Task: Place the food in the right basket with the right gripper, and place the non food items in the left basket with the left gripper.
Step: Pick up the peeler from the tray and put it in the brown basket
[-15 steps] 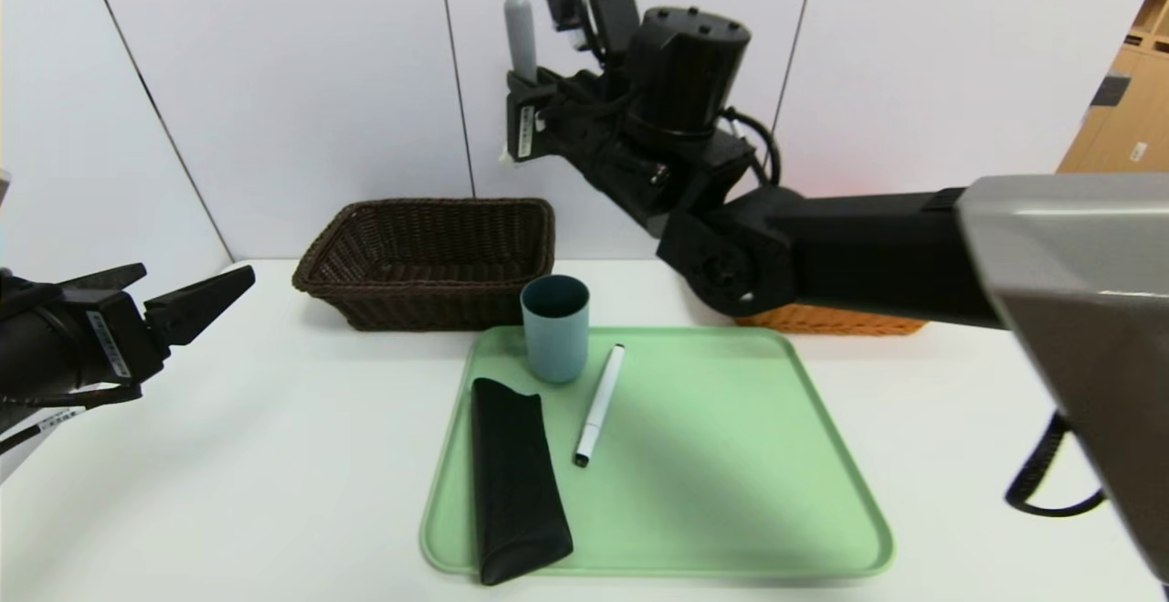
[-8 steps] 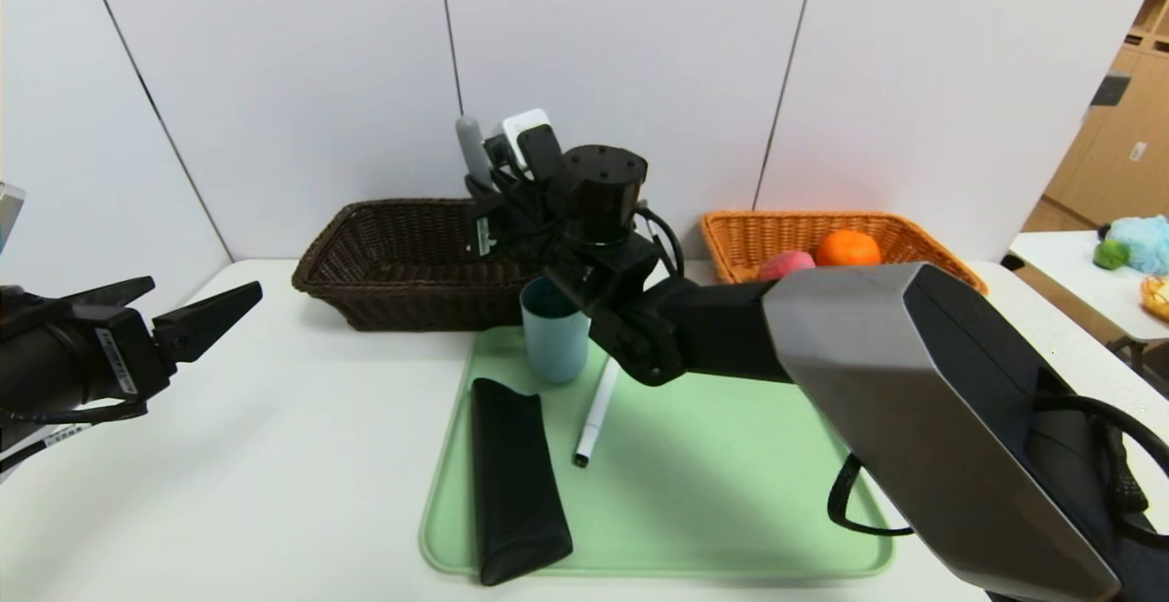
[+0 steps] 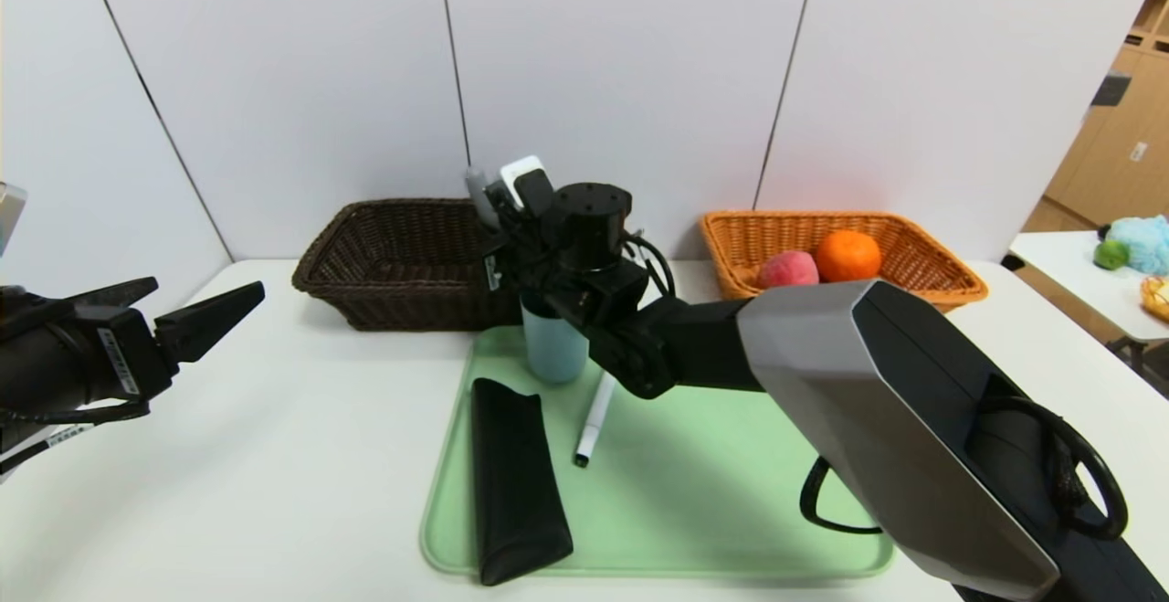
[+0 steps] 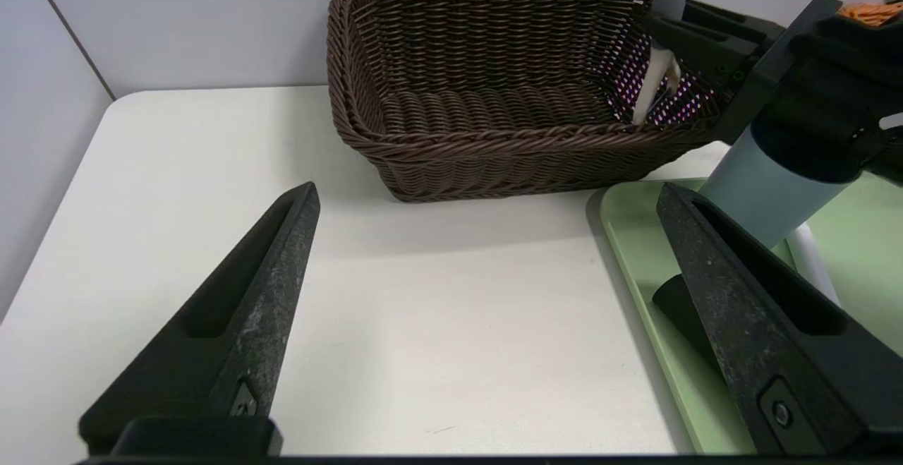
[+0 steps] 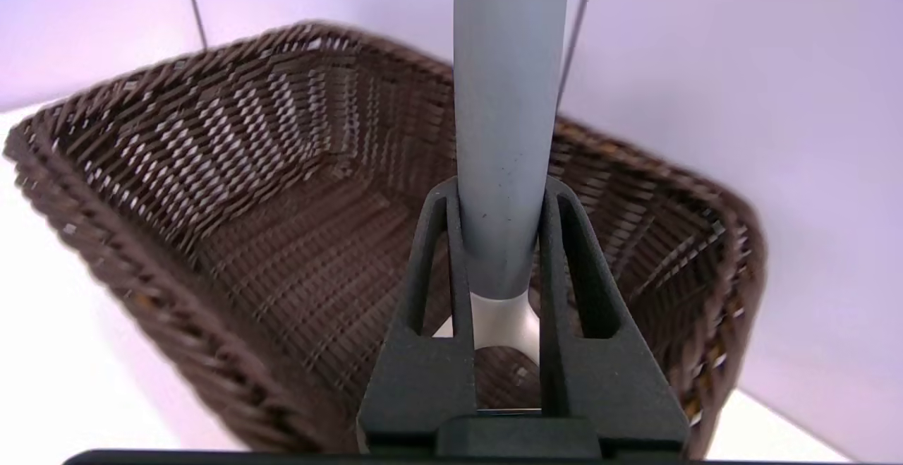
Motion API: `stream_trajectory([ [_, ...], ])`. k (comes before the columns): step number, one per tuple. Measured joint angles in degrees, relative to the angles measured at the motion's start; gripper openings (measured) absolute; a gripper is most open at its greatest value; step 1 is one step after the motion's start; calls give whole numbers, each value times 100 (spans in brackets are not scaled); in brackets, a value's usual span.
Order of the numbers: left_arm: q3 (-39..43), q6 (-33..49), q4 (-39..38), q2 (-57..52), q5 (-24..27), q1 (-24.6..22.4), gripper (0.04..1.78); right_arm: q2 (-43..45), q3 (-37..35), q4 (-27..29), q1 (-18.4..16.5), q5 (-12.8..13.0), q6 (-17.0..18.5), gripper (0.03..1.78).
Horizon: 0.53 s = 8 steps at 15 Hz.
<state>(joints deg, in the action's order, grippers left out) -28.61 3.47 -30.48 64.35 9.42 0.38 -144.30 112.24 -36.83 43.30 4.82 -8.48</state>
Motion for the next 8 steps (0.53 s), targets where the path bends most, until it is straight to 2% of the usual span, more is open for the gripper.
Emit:
stream_trajectory([
  [3, -5, 0, 0, 2, -6, -5, 169, 37, 0, -13, -22, -28, 0, 79],
  [8, -5, 7, 0, 0, -2, -7, 169, 160, -2, -16, -56, -28, 9, 123],
])
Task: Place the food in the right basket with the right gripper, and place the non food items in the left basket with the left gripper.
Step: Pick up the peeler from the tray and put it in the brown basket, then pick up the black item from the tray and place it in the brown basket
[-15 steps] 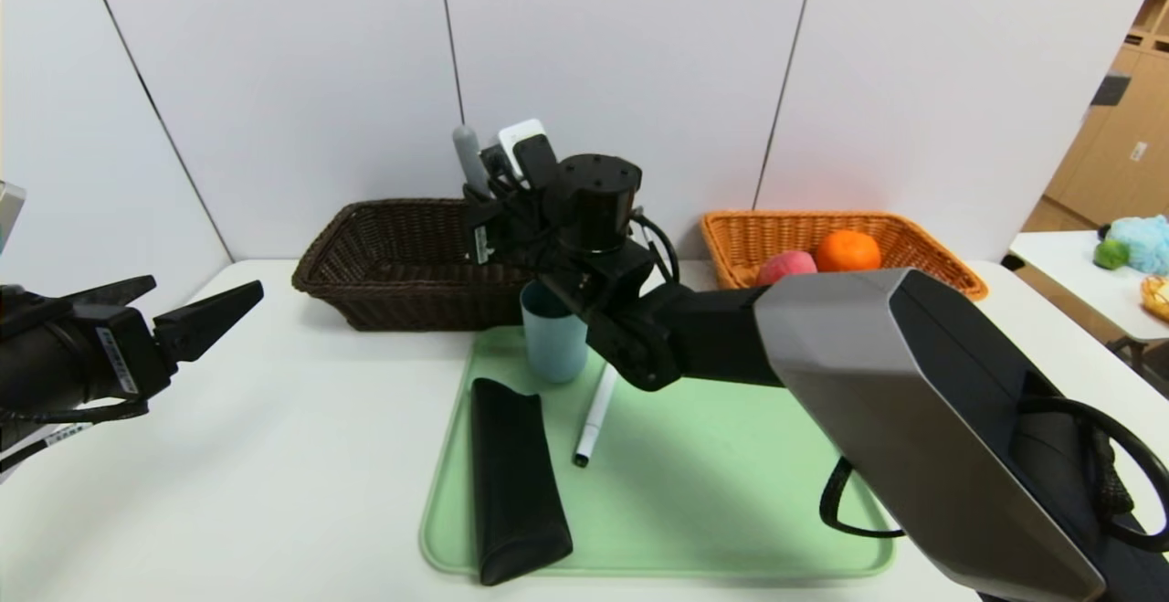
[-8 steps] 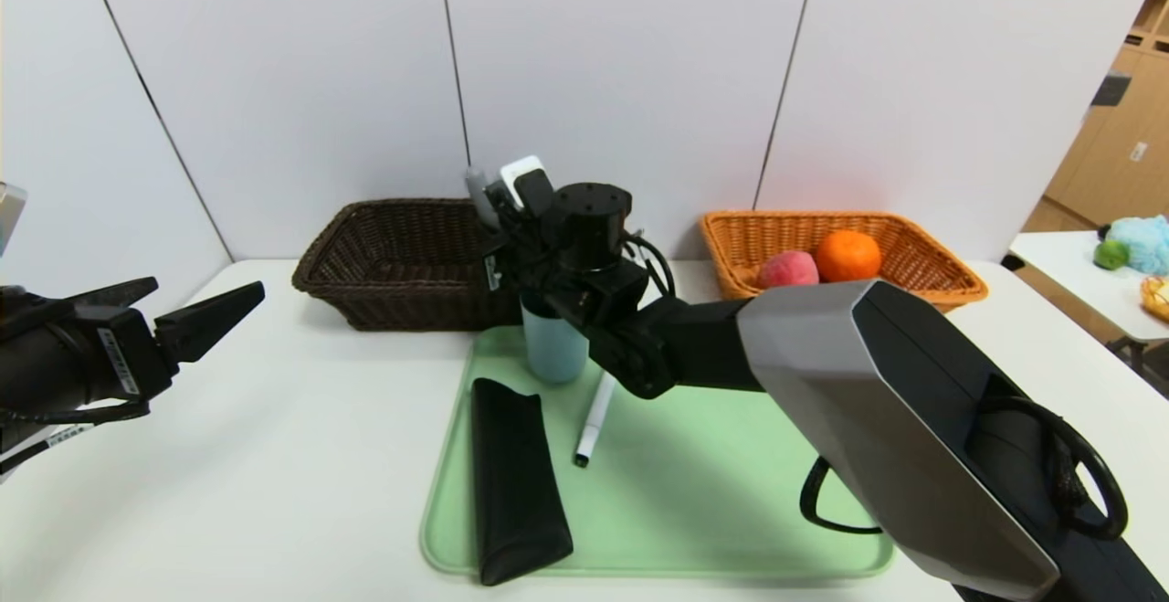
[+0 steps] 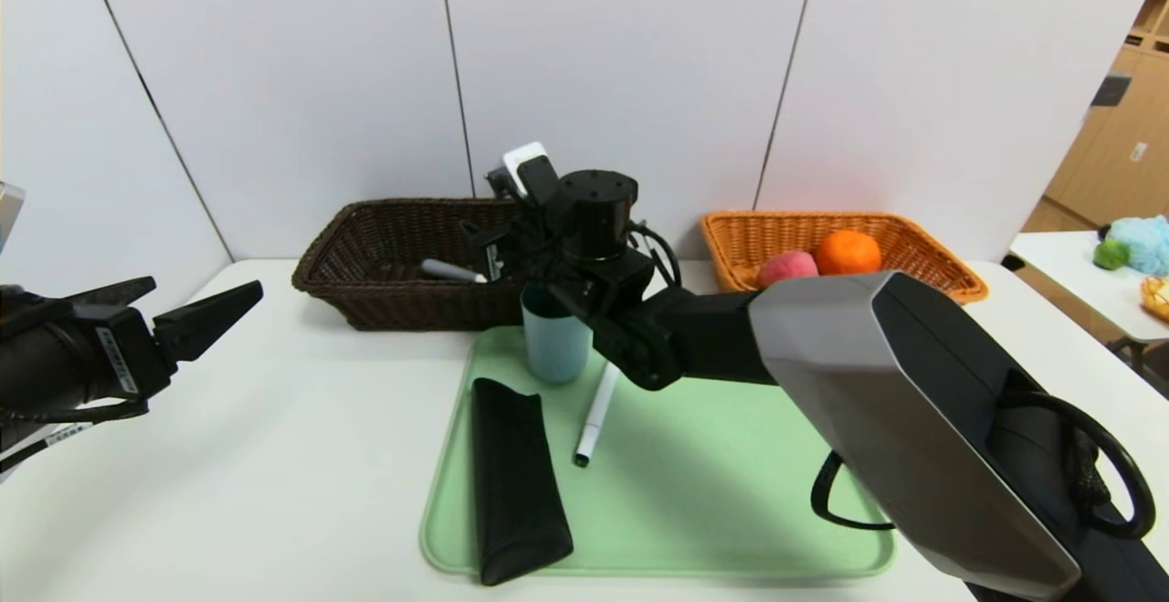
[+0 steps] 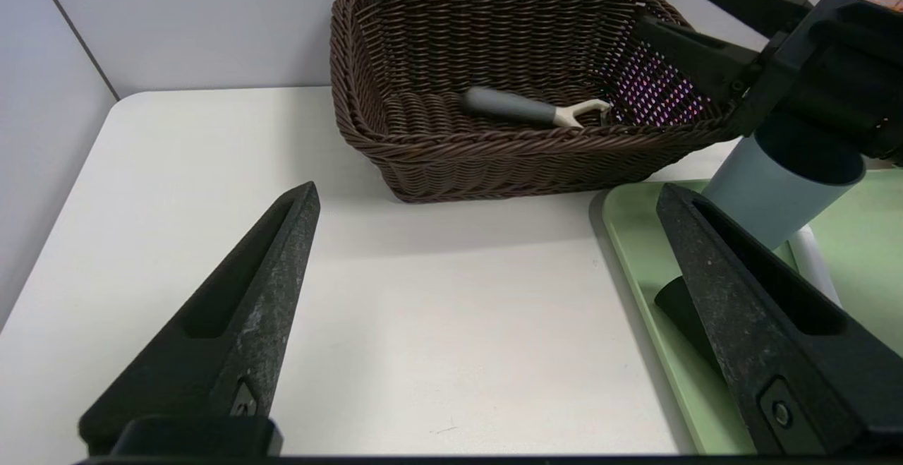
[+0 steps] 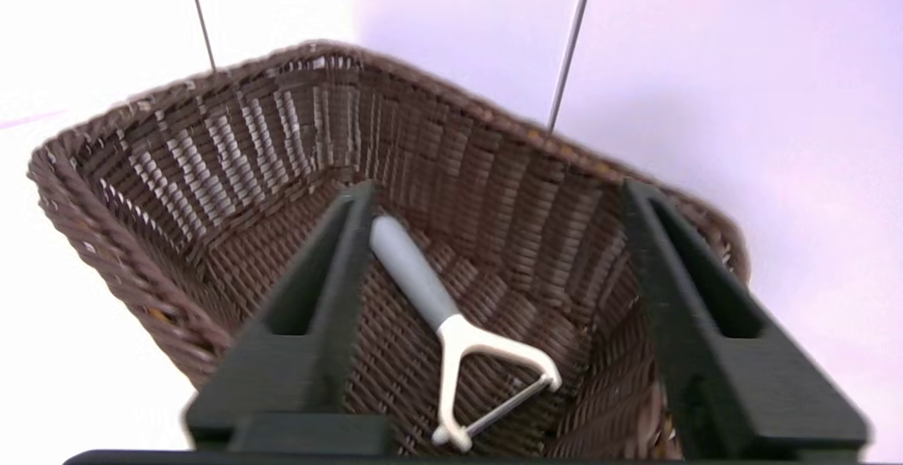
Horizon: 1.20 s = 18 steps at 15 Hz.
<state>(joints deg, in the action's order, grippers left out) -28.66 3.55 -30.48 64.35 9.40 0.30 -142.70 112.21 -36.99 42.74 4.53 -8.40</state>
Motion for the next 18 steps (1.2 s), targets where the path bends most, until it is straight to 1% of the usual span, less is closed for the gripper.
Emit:
stream_trajectory([
  [2, -6, 9, 0, -7, -4, -4, 169, 227, -6, 52, -74, 48, -33, 134],
  [3, -11, 11, 0, -9, -1, -4, 169, 412, -22, 132, -132, 105, -105, 138],
  [5, -46, 9, -2, -13, -4, -4, 169, 939, -144, 455, -328, 411, -367, 145],
  [7, -77, 4, -33, -16, -1, -1, 169, 1616, -546, 747, -685, 728, -701, 151],
  [8, -85, 9, -105, -16, 0, 0, 169, 2057, -948, 837, -947, 823, -855, 153],
  [9, -91, 9, -139, -13, 0, 2, 169, 2500, -1409, 883, -1223, 856, -965, 156],
  [11, -116, 0, -160, -2, 10, 10, 169, 3529, -2459, 997, -1880, 800, -1047, 159],
  [13, -141, 46, -161, 6, 11, 88, 169, 4574, -3628, 1086, -2654, 668, -955, 162],
  [14, -163, 160, -161, 11, 10, 190, 169, 5125, -4253, 1111, -3071, 624, -824, 163],
  [15, -182, 308, -160, 15, 11, 322, 169, 5586, -4836, 1136, -3408, 594, -692, 164],
  [17, -185, 533, -152, 15, 2, 667, 169, 6583, -5993, 1197, -3946, 555, -488, 166],
  [18, -179, 560, -133, 15, -6, 827, 169, 7052, -6478, 1285, -4112, 539, -433, 166],
])
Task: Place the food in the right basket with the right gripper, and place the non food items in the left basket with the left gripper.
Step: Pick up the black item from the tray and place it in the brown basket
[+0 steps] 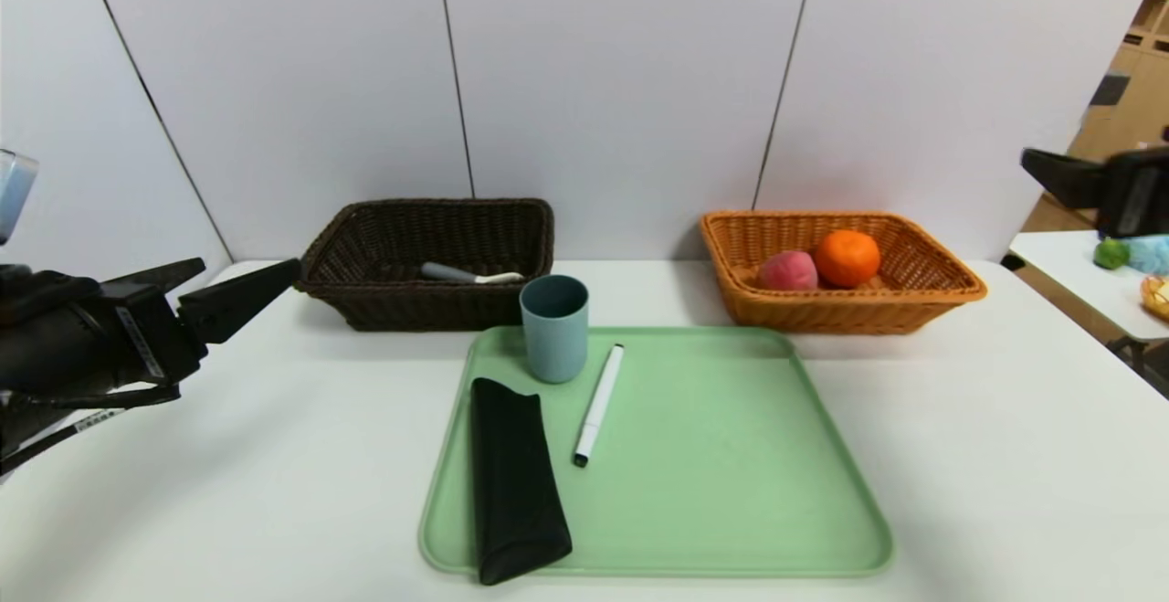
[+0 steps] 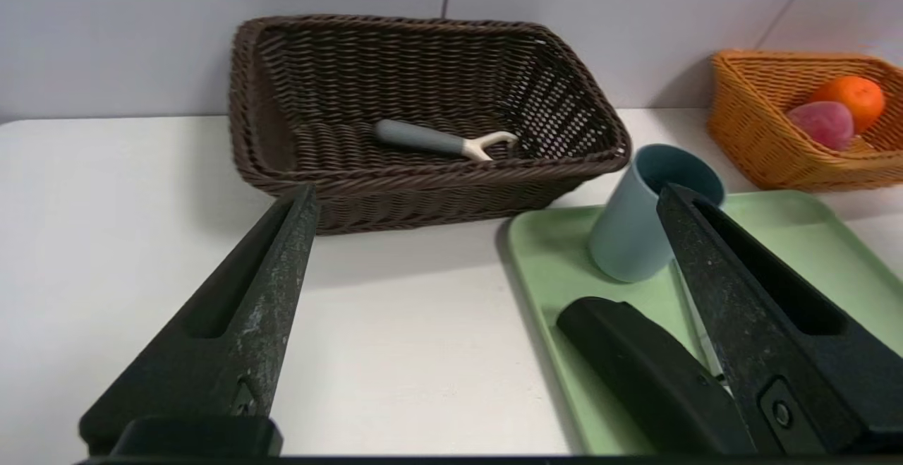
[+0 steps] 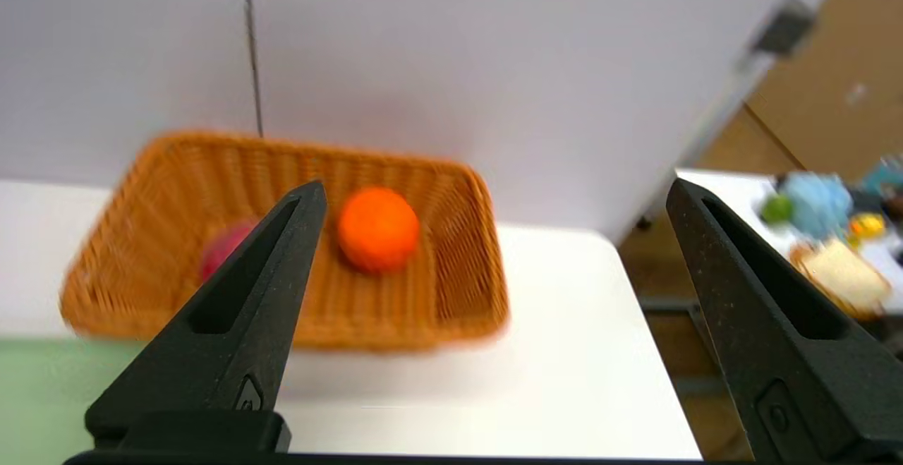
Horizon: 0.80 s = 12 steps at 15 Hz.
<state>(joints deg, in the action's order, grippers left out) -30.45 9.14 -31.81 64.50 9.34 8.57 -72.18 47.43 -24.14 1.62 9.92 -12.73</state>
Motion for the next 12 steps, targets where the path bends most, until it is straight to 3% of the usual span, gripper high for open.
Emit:
stream_trajectory([
  [4, -227, 4, 563, 10, 6, 684, 169, 1551, -1473, 653, -283, -17, 245, 168],
  [6, -913, 149, 1510, 16, 5, 1003, 169, 1961, -1855, 705, -316, -12, 265, 169],
  [9, -2253, 990, 3572, 126, -24, 1701, 169, 2359, -2252, 713, -327, -11, 262, 169],
  [12, -2500, 2210, 4974, 346, -260, 2395, 169, 2632, -2498, 713, -324, -28, 234, 169],
])
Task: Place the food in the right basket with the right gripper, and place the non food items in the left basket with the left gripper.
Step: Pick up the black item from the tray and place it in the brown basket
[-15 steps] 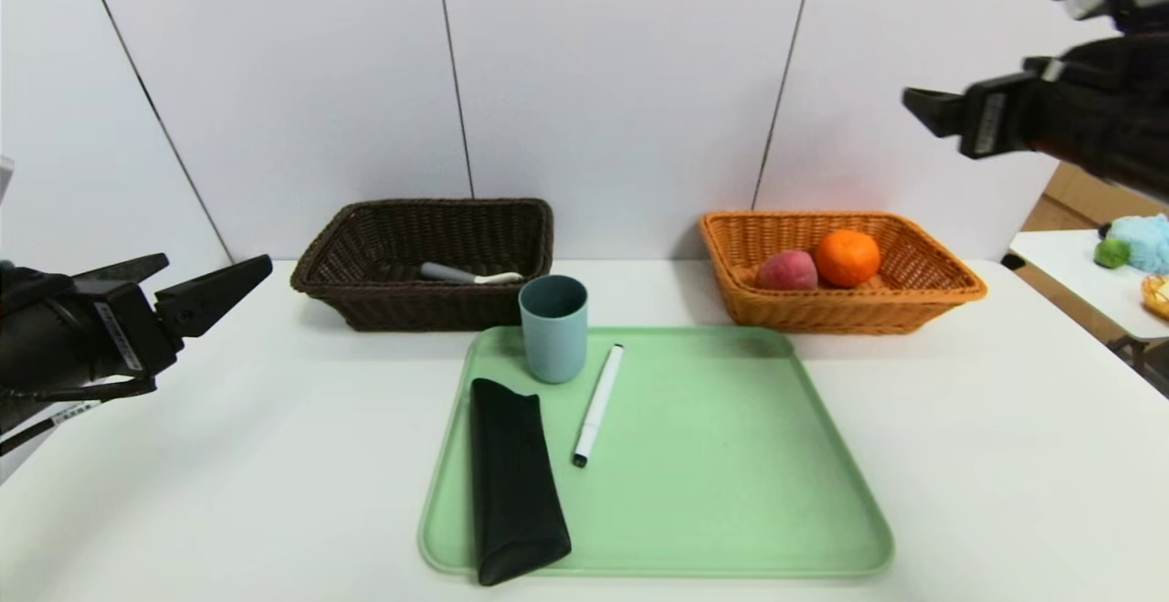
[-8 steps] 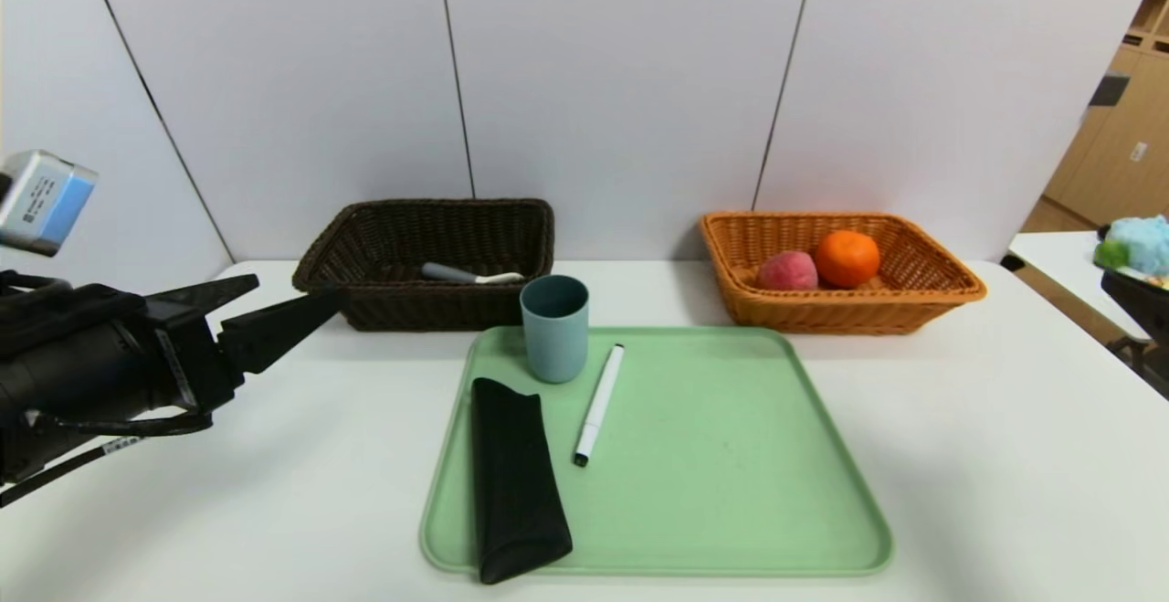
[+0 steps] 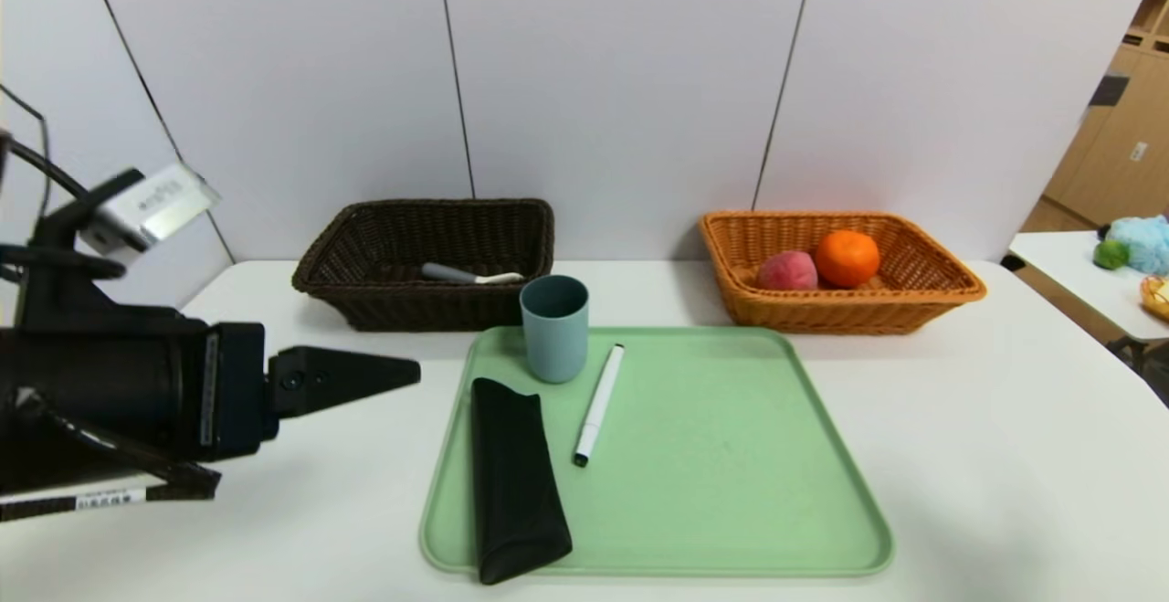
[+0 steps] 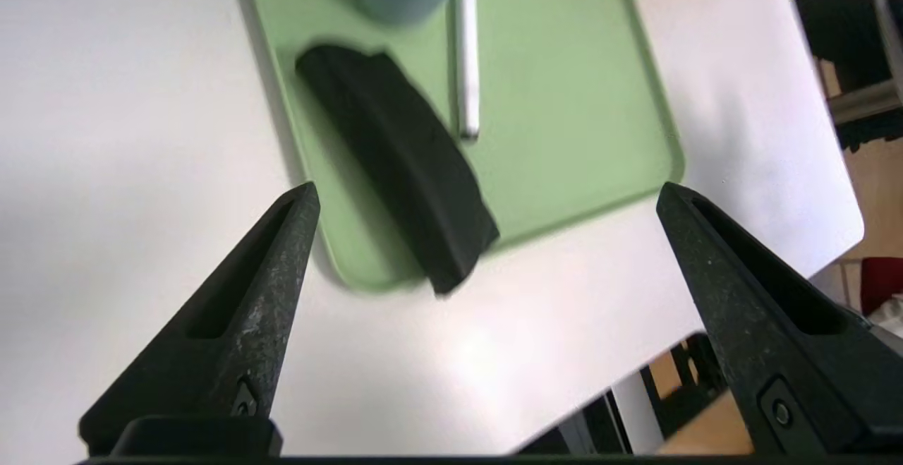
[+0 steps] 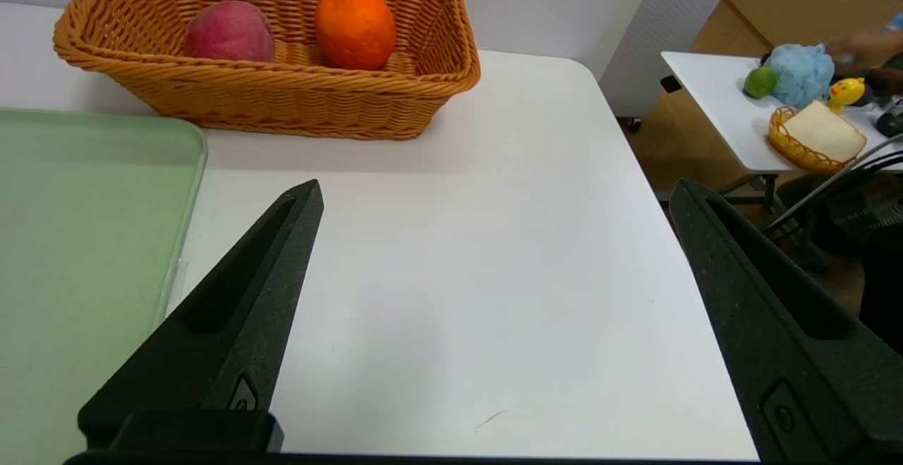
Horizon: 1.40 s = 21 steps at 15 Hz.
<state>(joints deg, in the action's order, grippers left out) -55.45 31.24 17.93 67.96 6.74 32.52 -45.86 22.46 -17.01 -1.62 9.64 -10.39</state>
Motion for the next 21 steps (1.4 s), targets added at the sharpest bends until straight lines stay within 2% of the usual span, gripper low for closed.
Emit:
stream_trajectory([
  [4, 695, 202, -391, 216, -477, 534, 169, 168, -93, 23, 20, -5, -83, 169],
  [9, 827, 463, -1011, 833, -581, 811, 169, 226, -168, 30, 22, 28, -91, 169],
  [13, 850, 653, -1670, 1566, -819, 940, 169, 223, -173, 33, 22, 33, -85, 169],
  [16, 902, 681, -1872, 2019, -1062, 969, 169, 245, -173, 33, 22, 20, -85, 169],
  [21, 1150, 653, -2264, 2374, -1103, 975, 169, 297, -171, 33, 17, 5, -83, 169],
])
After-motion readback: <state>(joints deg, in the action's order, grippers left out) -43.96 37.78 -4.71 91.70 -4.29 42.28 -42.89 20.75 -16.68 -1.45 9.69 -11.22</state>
